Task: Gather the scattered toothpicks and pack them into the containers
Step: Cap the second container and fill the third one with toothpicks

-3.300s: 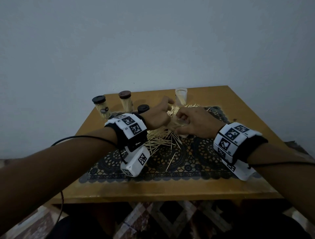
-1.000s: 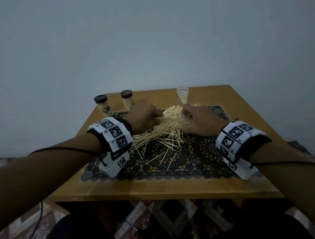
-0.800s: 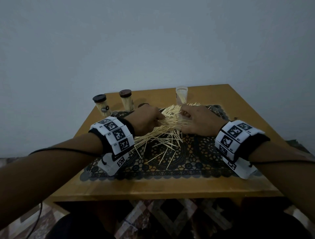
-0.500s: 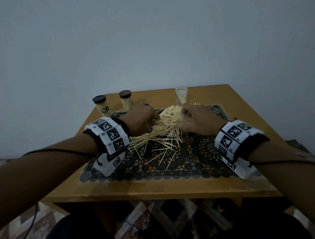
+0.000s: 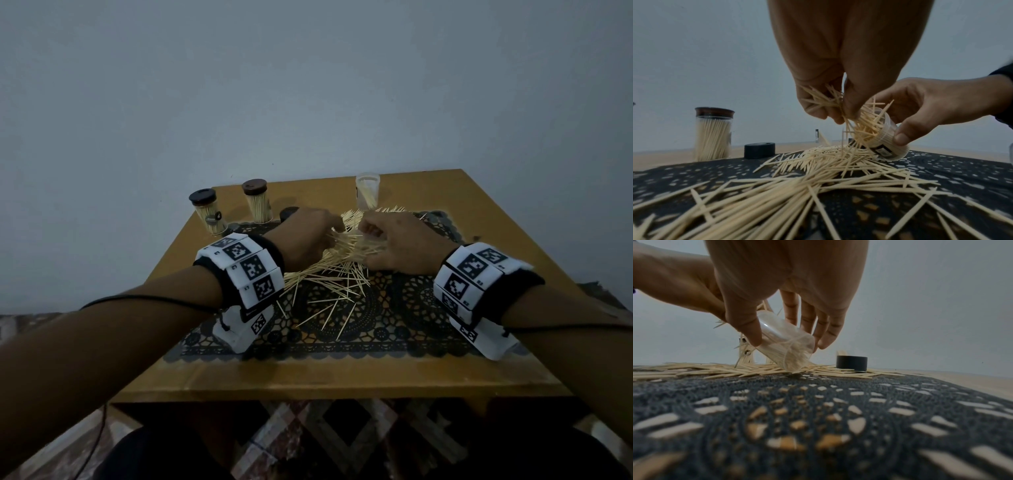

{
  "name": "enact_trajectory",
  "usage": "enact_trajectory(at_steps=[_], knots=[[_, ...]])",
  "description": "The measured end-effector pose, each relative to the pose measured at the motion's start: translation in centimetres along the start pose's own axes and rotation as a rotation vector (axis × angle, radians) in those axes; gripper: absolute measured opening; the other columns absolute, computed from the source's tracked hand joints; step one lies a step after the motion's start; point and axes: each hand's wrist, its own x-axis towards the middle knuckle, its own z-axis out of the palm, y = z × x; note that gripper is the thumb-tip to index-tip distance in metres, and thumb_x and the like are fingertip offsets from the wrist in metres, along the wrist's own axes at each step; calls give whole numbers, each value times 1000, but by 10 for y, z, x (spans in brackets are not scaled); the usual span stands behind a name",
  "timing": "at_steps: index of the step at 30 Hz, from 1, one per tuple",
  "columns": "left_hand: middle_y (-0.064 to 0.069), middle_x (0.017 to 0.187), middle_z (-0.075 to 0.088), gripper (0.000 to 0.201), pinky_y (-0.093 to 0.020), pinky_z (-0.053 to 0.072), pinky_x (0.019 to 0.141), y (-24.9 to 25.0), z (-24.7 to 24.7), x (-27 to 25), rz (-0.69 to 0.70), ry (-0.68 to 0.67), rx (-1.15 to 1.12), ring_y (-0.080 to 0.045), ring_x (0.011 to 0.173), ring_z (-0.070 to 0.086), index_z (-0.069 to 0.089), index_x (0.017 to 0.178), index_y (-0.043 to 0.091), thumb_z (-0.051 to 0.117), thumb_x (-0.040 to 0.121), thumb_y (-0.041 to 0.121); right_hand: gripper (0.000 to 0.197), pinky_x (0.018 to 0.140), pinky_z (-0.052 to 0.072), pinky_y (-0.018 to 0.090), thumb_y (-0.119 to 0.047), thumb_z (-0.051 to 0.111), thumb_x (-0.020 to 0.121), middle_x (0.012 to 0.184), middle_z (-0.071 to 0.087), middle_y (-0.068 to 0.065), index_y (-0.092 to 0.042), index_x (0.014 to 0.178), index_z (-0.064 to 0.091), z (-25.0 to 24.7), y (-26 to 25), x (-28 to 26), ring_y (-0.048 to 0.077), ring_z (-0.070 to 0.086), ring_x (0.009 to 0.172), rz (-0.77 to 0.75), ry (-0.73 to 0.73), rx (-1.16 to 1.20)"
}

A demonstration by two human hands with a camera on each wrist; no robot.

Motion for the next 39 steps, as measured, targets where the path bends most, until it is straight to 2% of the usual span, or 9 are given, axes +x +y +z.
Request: enact_trajectory(at_steps=[2,5,12,16,18,24,27,32,39], knots=[[-4,113,63,28,-17,23,74,2,2,1,-34,40,-45,-18,98,53,56,119,12,61,92,13,44,81,52,39,-31,82,72,100,67,4,-12,106,60,1,2,0,21,62,88,-2,0,9],[-8,113,61,31,-20,29,75,8,1,2,-40,-27,-111,-18,95,52,49,122,10,58,91,10,46,82,52,40,-30,82,71,101,68,5,-12,108,60,1,1,0,21,63,88,-10,9,20],[-18,142,36,70,-29,37,93,20,-7,-2,-153,-148,-302,-32,125,44,15,148,7,46,87,-4,46,79,53,37,-37,80,74,98,67,2,-11,107,59,1,1,0,19,63,86,-27,15,55],[-30,125,49,78,-31,34,82,20,-2,-4,-193,-216,-428,-36,108,52,-4,152,6,43,90,-4,47,74,54,35,-43,79,74,93,67,1,-11,103,59,1,2,0,17,63,80,-25,29,70],[-22,121,46,81,-36,32,85,18,0,-5,-209,-217,-486,-24,105,45,-6,152,9,44,89,-3,46,74,54,34,-42,80,74,93,67,0,-12,103,59,1,2,0,16,63,81,-30,28,71],[-14,151,33,69,-29,33,103,11,0,-11,-196,-195,-338,-26,136,36,17,151,8,53,91,8,53,72,48,28,-33,78,77,97,64,0,-12,119,54,1,1,1,18,62,84,-19,40,79],[-16,147,40,72,-28,36,97,11,4,-15,-187,-150,-363,-27,127,45,17,151,10,56,90,9,57,70,43,25,-32,78,78,98,65,2,-13,125,51,1,2,1,18,62,83,-25,15,46],[-8,136,48,54,-21,35,97,8,8,-16,-146,-8,-343,-21,125,46,42,137,9,60,86,5,56,69,42,23,-31,79,77,101,63,1,-13,123,53,2,5,2,17,61,85,1,20,51],[-7,129,49,44,-21,33,89,3,4,-10,-128,-111,-352,-21,122,44,55,128,14,63,85,7,59,77,50,30,-31,82,74,105,65,0,-17,123,53,2,7,2,17,63,89,-15,-3,56]])
